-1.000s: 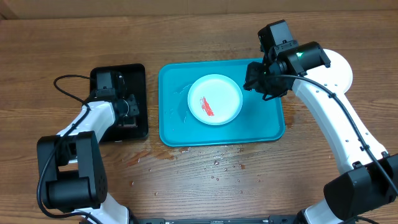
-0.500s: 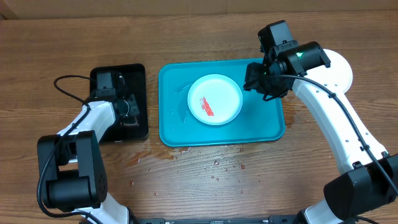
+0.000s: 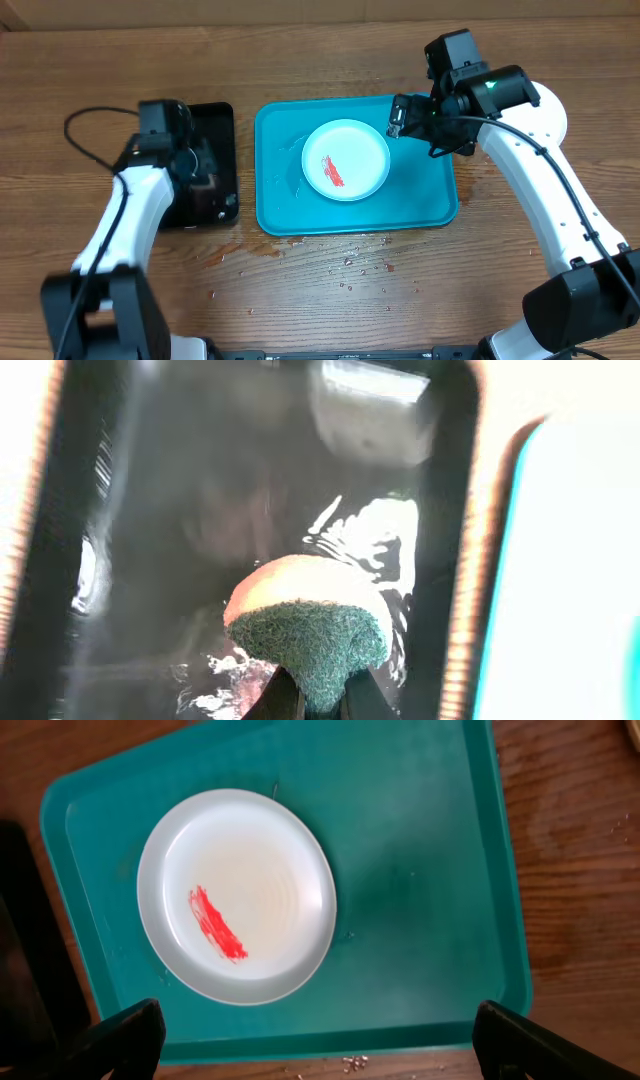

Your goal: Clean dirty plates on tray and stack at the side

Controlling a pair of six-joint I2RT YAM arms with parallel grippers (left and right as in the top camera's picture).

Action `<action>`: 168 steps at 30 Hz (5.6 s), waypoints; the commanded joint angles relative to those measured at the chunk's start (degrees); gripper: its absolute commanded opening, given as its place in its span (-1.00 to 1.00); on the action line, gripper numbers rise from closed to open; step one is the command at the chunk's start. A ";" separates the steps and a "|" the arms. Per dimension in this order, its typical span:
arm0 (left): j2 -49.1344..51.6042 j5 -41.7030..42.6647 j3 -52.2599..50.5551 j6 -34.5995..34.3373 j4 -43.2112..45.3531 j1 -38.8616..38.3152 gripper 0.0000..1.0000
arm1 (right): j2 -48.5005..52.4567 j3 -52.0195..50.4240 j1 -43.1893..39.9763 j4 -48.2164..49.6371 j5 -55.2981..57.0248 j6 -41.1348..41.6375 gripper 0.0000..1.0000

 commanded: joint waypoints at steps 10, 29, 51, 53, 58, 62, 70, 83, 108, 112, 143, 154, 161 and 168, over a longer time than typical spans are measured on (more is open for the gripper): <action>-11.96 0.28 1.66 -0.42 -3.63 -6.49 -0.92 | -1.73 1.40 -3.15 1.33 6.51 -2.75 1.00; 2.21 0.31 2.64 -20.37 19.28 -33.35 -0.92 | -1.62 -8.98 -14.19 7.87 1.29 -5.81 0.92; 22.45 -2.56 10.71 -29.09 17.29 -36.72 -0.92 | -0.76 -18.93 -11.45 17.73 -5.53 -7.28 0.65; 23.52 -1.62 10.71 -30.03 17.59 -36.63 -0.92 | 0.07 -18.93 -10.23 18.08 -5.44 -7.30 0.64; 25.51 -1.25 10.71 -31.52 18.47 -36.54 -0.92 | 3.63 -18.93 -7.98 18.60 -5.05 -7.28 0.61; 26.25 -1.01 10.69 -32.35 18.49 -35.54 -0.92 | 6.75 -18.93 -6.54 19.34 -5.09 -7.28 0.50; 26.32 -0.74 10.67 -32.33 18.84 -34.34 -0.91 | 9.64 -18.93 -2.89 22.12 -5.07 -7.50 0.41; 26.32 0.28 10.67 -32.33 18.78 -34.34 -0.92 | 15.74 -18.93 2.05 25.68 -1.84 -6.49 -0.21; 26.32 -10.34 10.69 -30.12 15.21 -38.69 -0.92 | 16.31 -18.93 2.75 25.81 -1.70 5.35 -0.92; 26.32 -13.29 10.69 -27.89 18.10 -37.42 -0.92 | 16.31 -18.93 2.75 25.22 -1.66 5.49 -0.92; 26.34 1.99 10.73 -19.63 12.50 -38.32 -0.92 | 16.31 -18.93 2.75 25.03 -2.73 5.46 -0.92; 33.24 2.38 16.90 -19.06 11.52 -35.82 -0.92 | 16.31 -18.93 2.75 25.00 -2.73 5.46 -0.92; 38.25 -4.22 30.45 -15.02 -1.36 -35.26 -0.92 | 16.31 -18.93 2.75 24.98 -2.71 5.46 -0.92; 38.40 -6.69 34.53 -13.62 -12.04 -32.63 -0.92 | 16.31 -18.93 2.75 25.00 -2.71 5.46 -0.92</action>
